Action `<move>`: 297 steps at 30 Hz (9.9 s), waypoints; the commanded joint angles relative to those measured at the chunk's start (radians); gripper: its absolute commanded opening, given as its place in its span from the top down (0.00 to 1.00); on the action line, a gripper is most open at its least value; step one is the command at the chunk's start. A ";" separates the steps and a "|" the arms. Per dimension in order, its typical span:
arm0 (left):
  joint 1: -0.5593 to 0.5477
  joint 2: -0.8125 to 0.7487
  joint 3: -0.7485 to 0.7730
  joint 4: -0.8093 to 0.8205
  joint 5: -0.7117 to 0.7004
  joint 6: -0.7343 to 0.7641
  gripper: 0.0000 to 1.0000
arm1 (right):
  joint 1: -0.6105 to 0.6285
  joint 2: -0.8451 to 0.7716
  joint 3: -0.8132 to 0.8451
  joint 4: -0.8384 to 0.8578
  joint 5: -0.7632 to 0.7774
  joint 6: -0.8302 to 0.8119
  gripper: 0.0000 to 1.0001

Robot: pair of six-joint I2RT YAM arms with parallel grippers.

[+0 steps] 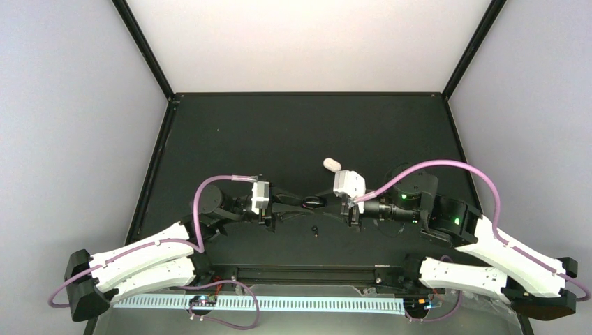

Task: Insert the wireless bluetooth earbuds into the charging case
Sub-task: Open the charging case.

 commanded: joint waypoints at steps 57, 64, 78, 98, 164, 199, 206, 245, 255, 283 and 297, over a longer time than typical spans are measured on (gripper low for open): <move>-0.006 0.030 0.032 0.062 0.017 -0.012 0.98 | 0.001 -0.022 0.011 -0.036 0.016 -0.027 0.70; -0.006 0.018 0.017 0.066 0.021 -0.007 0.98 | -0.001 -0.050 0.013 -0.014 0.066 0.036 0.54; -0.006 -0.031 -0.014 0.097 0.038 -0.012 0.98 | -0.002 -0.058 0.036 -0.030 0.026 0.071 0.71; -0.006 0.012 0.010 0.110 0.052 -0.040 0.83 | -0.002 -0.029 0.031 -0.015 -0.027 0.052 0.98; -0.006 0.060 0.025 0.242 -0.020 -0.099 0.77 | 0.000 -0.027 -0.081 0.105 -0.043 0.115 0.99; -0.006 0.018 0.016 0.069 0.025 0.054 0.98 | 0.000 -0.065 -0.074 0.125 0.030 0.178 0.44; -0.006 -0.010 0.019 0.001 0.048 0.115 0.98 | -0.002 -0.063 -0.062 0.103 0.106 0.184 0.43; -0.007 -0.084 0.006 -0.125 0.085 0.177 0.98 | -0.001 -0.001 0.049 0.003 -0.034 0.164 0.49; -0.007 -0.071 0.016 -0.118 0.105 0.177 0.98 | -0.002 0.046 0.065 -0.023 -0.064 0.147 0.70; -0.007 -0.033 0.009 -0.089 0.027 0.110 0.67 | 0.000 0.025 0.051 0.008 -0.014 0.121 0.99; -0.007 -0.006 -0.010 0.080 -0.005 -0.025 0.55 | 0.000 -0.033 -0.021 0.140 0.049 0.144 0.99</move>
